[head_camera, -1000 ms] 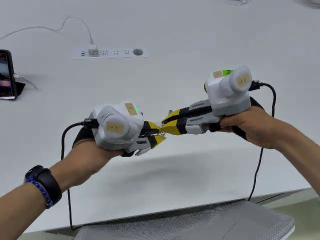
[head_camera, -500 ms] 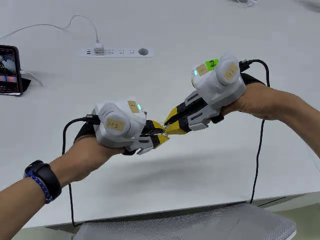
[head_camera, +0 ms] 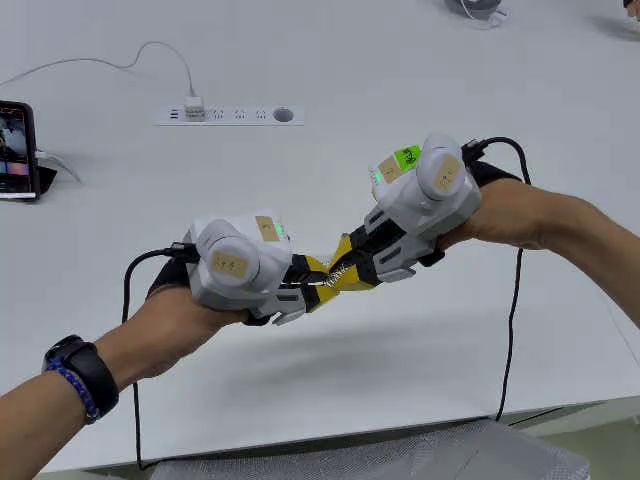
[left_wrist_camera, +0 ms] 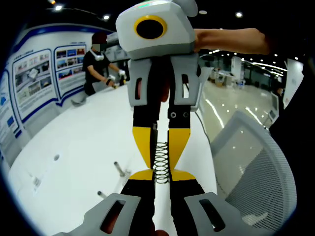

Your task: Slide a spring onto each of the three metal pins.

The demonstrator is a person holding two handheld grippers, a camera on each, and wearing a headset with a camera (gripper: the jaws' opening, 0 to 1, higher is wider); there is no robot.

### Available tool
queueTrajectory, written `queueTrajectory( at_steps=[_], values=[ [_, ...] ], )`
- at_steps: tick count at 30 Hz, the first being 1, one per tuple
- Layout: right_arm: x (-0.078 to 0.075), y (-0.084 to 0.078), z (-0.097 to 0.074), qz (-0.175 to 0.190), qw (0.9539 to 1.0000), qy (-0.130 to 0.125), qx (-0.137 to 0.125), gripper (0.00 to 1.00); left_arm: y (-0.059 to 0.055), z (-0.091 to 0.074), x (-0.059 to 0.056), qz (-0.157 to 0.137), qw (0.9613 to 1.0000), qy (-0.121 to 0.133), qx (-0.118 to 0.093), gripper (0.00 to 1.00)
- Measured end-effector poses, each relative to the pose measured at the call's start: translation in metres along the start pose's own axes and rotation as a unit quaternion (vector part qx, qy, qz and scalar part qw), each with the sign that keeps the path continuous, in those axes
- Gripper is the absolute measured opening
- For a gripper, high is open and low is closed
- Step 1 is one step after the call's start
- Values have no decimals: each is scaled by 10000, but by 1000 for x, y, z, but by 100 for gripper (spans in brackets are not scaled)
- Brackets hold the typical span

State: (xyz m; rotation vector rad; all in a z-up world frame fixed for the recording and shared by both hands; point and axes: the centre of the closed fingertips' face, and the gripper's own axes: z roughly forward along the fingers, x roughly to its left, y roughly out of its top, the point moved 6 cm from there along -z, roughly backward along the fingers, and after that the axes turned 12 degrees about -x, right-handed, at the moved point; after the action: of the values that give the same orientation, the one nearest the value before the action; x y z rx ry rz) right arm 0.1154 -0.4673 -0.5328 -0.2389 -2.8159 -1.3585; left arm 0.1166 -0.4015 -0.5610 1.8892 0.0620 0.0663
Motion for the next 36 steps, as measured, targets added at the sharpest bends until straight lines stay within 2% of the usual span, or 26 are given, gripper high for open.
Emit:
queueTrajectory(
  at_steps=[7,12,16,24,31,36],
  values=[
    [4,-7,-7,-5,9999,-159,-18,12,1,9,-4,-99,9998,-80,-121,11],
    [4,-13,-14,180,9992,-332,-88,12,2,12,-6,-79,9998,-96,-175,11],
    [3,-18,-16,278,9987,-429,-73,12,-9,13,-5,-102,9999,-65,-33,13],
    [2,-23,-15,354,9983,-451,-57,12,-22,-2,-3,-322,9994,121,0,16],
    [-1,-28,-11,430,9978,-490,74,12,-30,-20,7,-446,9980,446,50,21],
    [-5,-33,-9,460,9973,-542,175,12,-40,-32,15,-606,9954,736,80,23]
  ],
)
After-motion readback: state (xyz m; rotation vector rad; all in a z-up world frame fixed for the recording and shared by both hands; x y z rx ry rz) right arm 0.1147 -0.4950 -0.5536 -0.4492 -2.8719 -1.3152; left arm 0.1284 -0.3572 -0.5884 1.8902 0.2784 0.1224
